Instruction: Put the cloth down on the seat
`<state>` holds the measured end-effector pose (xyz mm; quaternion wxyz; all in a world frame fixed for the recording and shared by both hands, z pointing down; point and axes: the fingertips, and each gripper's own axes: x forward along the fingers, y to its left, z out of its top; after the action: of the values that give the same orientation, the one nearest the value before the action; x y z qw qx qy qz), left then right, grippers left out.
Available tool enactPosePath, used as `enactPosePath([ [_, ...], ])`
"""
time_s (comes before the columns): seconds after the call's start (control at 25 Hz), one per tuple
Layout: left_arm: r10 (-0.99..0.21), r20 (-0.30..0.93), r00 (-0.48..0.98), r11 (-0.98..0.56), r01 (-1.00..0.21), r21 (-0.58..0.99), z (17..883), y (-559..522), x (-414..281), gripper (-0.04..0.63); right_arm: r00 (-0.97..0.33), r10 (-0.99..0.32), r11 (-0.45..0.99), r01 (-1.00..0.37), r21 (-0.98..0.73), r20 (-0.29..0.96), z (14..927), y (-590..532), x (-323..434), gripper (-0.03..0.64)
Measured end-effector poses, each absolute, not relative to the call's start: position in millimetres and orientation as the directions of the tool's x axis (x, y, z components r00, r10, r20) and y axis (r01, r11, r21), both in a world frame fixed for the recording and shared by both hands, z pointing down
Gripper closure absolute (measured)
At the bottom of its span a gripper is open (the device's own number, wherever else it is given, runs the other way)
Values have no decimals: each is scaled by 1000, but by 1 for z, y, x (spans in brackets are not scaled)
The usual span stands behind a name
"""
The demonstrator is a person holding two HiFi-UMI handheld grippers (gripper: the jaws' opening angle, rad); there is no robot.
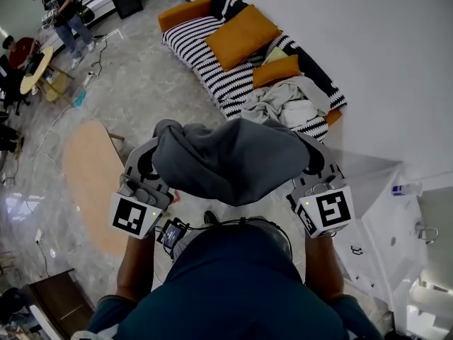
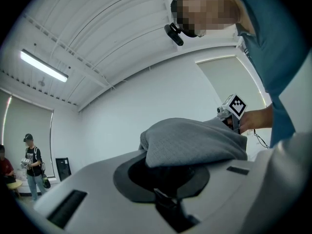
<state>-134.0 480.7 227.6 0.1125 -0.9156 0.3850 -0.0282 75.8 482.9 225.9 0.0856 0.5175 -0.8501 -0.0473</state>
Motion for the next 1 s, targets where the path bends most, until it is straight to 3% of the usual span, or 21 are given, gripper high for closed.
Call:
enactPosePath([
  [0.32, -714, -24, 699, -680, -702, -214, 234, 449, -150, 546, -453, -884, 467, -867, 171, 115, 230, 450, 61, 577],
  [1.0, -823, 2, 568, -553, -801, -231, 243, 356, -102, 546, -598, -794, 608, -781, 144, 108, 244, 330, 111, 577],
])
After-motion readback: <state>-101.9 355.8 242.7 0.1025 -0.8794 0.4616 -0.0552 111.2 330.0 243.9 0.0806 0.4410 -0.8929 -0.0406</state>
